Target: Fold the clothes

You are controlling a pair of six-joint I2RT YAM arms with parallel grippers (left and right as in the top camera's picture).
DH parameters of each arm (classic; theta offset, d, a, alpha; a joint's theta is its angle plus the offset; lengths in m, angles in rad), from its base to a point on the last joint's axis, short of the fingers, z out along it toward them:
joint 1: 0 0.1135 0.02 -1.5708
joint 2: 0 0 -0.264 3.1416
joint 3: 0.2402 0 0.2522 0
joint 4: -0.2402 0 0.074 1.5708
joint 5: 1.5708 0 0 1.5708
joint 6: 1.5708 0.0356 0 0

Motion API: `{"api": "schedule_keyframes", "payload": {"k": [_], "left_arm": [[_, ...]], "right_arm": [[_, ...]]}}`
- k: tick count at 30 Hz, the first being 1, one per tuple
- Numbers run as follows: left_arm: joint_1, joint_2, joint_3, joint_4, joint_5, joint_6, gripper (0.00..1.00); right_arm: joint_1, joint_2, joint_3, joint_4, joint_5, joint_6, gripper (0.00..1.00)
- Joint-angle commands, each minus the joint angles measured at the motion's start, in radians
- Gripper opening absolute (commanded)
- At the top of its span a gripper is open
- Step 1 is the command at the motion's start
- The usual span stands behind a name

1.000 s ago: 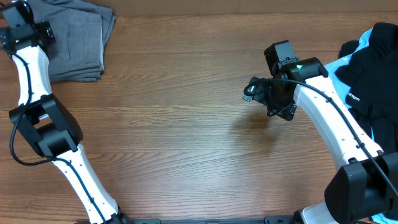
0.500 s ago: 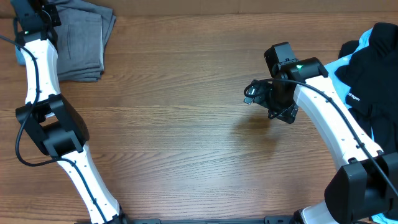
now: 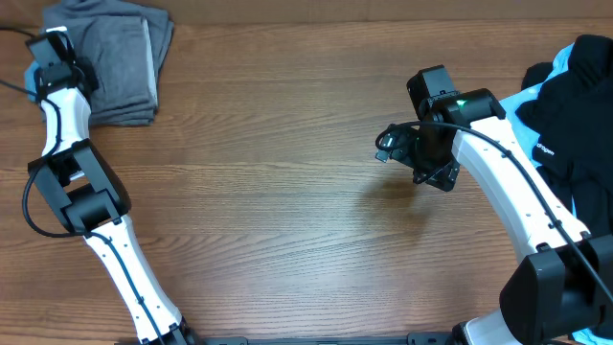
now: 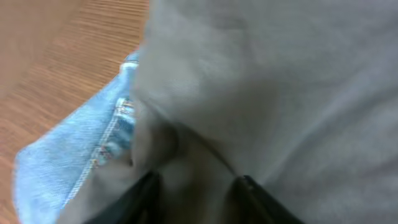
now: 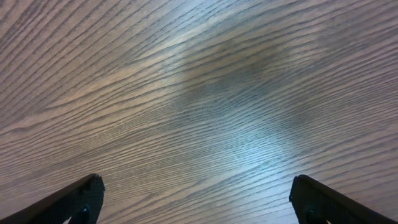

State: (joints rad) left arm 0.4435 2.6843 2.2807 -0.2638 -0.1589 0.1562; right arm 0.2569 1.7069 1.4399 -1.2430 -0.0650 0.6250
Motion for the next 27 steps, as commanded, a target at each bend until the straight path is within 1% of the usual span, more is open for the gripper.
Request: {"api": "schedule_keyframes", "payload": {"k": [1,3,5,8,9,10,11,12,14,16,20,23,27], "left_arm": [[0.009,0.004,0.019,-0.024,-0.06,-0.004,0.63],[0.003,-0.023,0.024,-0.024,-0.061,-0.009,0.64],[-0.002,-0.069,0.026,-0.024,-0.058,-0.037,0.75],[-0.006,-0.164,0.026,-0.029,-0.05,-0.109,0.75],[-0.008,-0.191,0.026,-0.037,-0.049,-0.122,0.78],[-0.011,-0.219,0.026,-0.05,-0.049,-0.131,0.81],[-0.013,-0.246,0.026,-0.065,-0.049,-0.134,0.89],[-0.015,-0.272,0.026,-0.083,-0.049,-0.135,0.99],[-0.022,-0.331,0.026,-0.138,-0.033,-0.137,1.0],[-0.028,-0.392,0.026,-0.203,0.012,-0.137,1.0],[-0.047,-0.519,0.026,-0.334,0.17,-0.151,1.0],[-0.064,-0.613,0.026,-0.424,0.314,-0.224,1.0],[-0.078,-0.74,0.026,-0.581,0.498,-0.312,1.0]], "right_arm": [[0.006,-0.01,0.019,-0.006,-0.015,0.005,1.0],[0.008,-0.01,0.019,-0.012,-0.015,0.005,1.0],[0.014,-0.01,0.019,-0.012,-0.015,0.009,1.0],[0.038,-0.01,0.019,-0.012,-0.014,0.024,1.0],[0.047,-0.01,0.019,-0.011,-0.014,0.024,1.0],[0.056,-0.01,0.019,-0.01,-0.011,0.024,1.0],[0.064,-0.01,0.019,-0.008,-0.006,0.024,1.0],[0.072,-0.01,0.019,-0.004,0.004,0.024,1.0],[0.085,-0.011,0.019,0.004,0.04,0.034,1.0],[0.09,-0.011,0.021,0.019,0.053,0.042,1.0],[0.09,-0.031,0.036,0.038,0.06,0.041,1.0],[0.089,-0.074,0.083,0.021,0.099,0.037,1.0],[0.091,-0.19,0.124,-0.004,0.122,0.03,1.0]]}}
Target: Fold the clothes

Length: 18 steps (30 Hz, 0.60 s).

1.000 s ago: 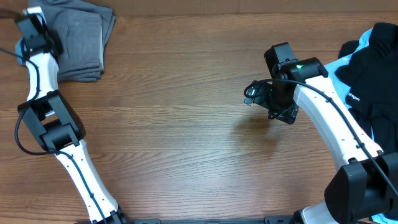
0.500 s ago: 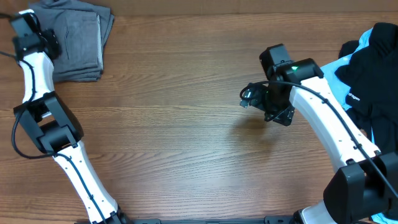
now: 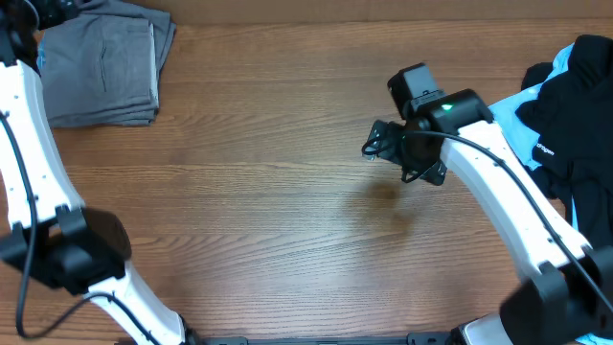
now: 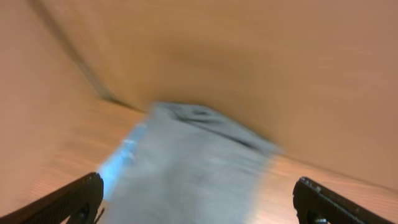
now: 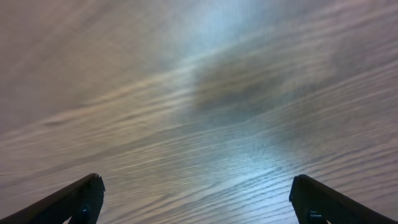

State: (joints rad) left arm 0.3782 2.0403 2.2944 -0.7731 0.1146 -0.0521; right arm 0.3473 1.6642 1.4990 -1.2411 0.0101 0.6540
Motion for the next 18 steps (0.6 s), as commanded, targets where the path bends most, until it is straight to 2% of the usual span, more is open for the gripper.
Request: {"api": "schedule_keyframes", "payload": {"k": [1,3,7,9,13,18], "left_arm": [[-0.014,-0.124,0.013,-0.112,0.267,-0.114,1.0],[-0.02,-0.176,0.013,-0.196,0.321,-0.112,1.0],[-0.031,-0.253,0.012,-0.387,0.326,-0.097,1.0],[-0.043,-0.282,0.011,-0.467,0.356,-0.056,1.0],[-0.084,-0.324,0.011,-0.573,0.384,0.042,1.0],[-0.103,-0.391,-0.002,-0.653,0.372,0.079,1.0]], "right_arm": [[0.001,-0.18,0.065,-0.011,0.046,0.001,1.0],[0.001,-0.239,0.065,-0.034,0.053,0.001,1.0],[0.001,-0.331,0.048,-0.066,0.076,0.002,1.0],[0.007,-0.371,0.017,-0.061,0.076,0.006,1.0],[0.061,-0.444,-0.085,-0.039,0.086,0.031,1.0],[0.162,-0.56,-0.222,-0.019,0.202,0.158,1.0]]}}
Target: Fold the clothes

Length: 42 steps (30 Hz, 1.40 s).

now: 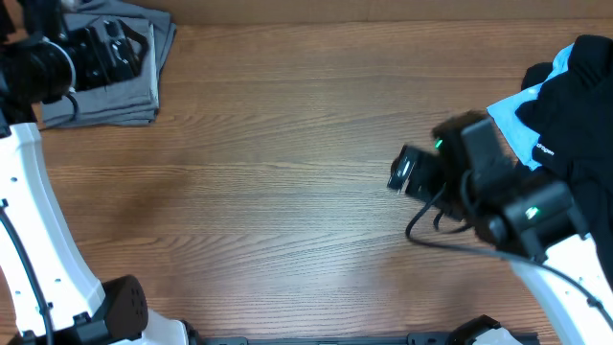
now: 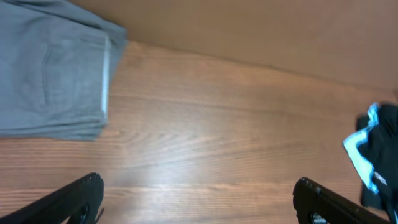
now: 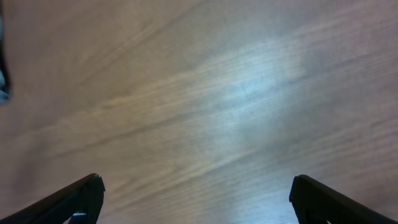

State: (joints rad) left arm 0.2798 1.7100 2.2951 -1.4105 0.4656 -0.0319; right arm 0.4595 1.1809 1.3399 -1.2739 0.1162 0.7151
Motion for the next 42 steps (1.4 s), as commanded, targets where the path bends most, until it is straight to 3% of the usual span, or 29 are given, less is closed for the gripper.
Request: {"api": "schedule_keyframes", "payload": {"k": [1,6,11,22,26,30,33,38,42], "left_arm": [[-0.005,-0.078,-0.015,-0.014,0.02,0.058,1.0],[-0.005,-0.212,-0.145,0.037,0.019,0.047,1.0],[-0.005,-0.412,-0.417,0.14,0.003,0.02,1.0],[-0.005,-0.924,-1.205,0.635,0.022,-0.052,1.0],[-0.005,-0.979,-1.351,0.753,0.022,-0.051,1.0],[-0.005,-0.957,-1.416,0.769,0.018,-0.05,1.0],[-0.005,-0.922,-1.44,0.768,0.014,-0.051,1.0],[-0.005,-0.854,-1.447,0.746,0.014,-0.051,1.0],[-0.005,-0.788,-1.447,0.73,0.014,-0.051,1.0]], "right_arm": [[0.068,-0.101,-0.089,0.024,0.115,0.121,1.0],[0.135,-0.209,-0.195,0.111,0.172,0.154,1.0],[0.146,-0.277,-0.247,0.175,0.232,0.153,1.0],[0.145,-0.267,-0.377,0.38,0.478,0.15,1.0],[0.145,-0.222,-0.379,0.444,0.521,0.15,1.0],[0.145,-0.176,-0.379,0.535,0.606,0.141,1.0],[0.145,-0.146,-0.379,0.621,0.561,-0.026,1.0],[0.145,-0.137,-0.378,0.733,0.168,-0.455,1.0],[0.145,-0.137,-0.377,0.781,0.015,-0.536,1.0]]}}
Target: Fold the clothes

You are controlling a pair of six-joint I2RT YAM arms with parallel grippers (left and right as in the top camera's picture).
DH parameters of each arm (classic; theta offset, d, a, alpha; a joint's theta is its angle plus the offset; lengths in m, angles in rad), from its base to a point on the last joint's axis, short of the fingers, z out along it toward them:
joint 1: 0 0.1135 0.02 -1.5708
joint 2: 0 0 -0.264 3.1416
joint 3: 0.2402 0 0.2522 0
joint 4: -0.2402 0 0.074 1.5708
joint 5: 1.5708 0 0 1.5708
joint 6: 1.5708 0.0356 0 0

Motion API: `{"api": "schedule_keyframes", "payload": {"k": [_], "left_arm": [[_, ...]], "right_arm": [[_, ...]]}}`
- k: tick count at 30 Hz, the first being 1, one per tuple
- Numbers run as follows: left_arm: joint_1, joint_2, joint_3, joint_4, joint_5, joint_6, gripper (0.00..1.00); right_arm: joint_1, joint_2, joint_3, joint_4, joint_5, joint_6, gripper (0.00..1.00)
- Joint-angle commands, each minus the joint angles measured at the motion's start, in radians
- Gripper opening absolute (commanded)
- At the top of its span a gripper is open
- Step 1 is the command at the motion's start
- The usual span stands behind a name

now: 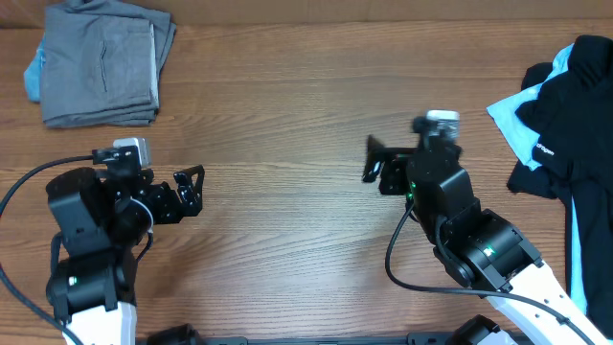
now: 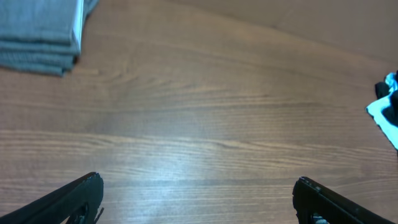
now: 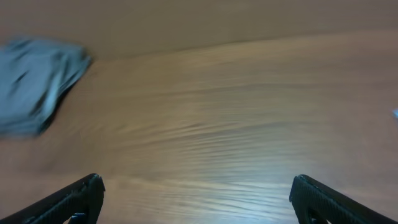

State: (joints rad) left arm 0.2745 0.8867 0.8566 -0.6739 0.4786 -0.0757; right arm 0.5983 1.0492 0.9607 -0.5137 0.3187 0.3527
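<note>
A folded grey garment [image 1: 101, 63] with a light blue piece under it lies at the table's far left corner; its edge shows in the left wrist view [image 2: 40, 34] and, blurred, in the right wrist view [image 3: 34, 84]. A heap of black and light blue clothes [image 1: 565, 105] lies at the far right, a corner of it in the left wrist view [image 2: 387, 109]. My left gripper [image 1: 192, 192] is open near the left front, holding nothing. My right gripper [image 1: 374, 168] is open over the table's middle, also holding nothing.
Brown wooden table [image 1: 287, 105] stretches between the two piles. Both arms' bodies stand near the front edge, with black cables looping beside them.
The left arm has come from the far left corner by the grey pile down to the left front. The right arm has drawn back toward the front; its gripper now faces left.
At first the left gripper was narrowly set down on the grey pile, the right gripper open over the table's middle. Then the left gripper was open and clear of the pile, then above it. Now both arms sit near the front, open, grey pile folded.
</note>
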Motion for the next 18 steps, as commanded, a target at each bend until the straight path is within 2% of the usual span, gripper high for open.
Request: {"api": "schedule_keyframes", "payload": {"k": [1,10,18], "left_arm": [[0.001,0.053,-0.009,-0.006,0.001,-0.007,1.0],[0.001,0.207,-0.009,-0.006,0.001,-0.007,1.0],[0.001,0.335,-0.009,-0.006,0.001,-0.007,1.0]], "right_arm": [[0.006,-0.006,0.002,0.031,-0.198,-0.174,1.0],[0.006,-0.005,0.002,0.026,-0.2,-0.171,1.0],[0.006,-0.005,0.002,-0.122,-0.196,-0.175,1.0]]}}
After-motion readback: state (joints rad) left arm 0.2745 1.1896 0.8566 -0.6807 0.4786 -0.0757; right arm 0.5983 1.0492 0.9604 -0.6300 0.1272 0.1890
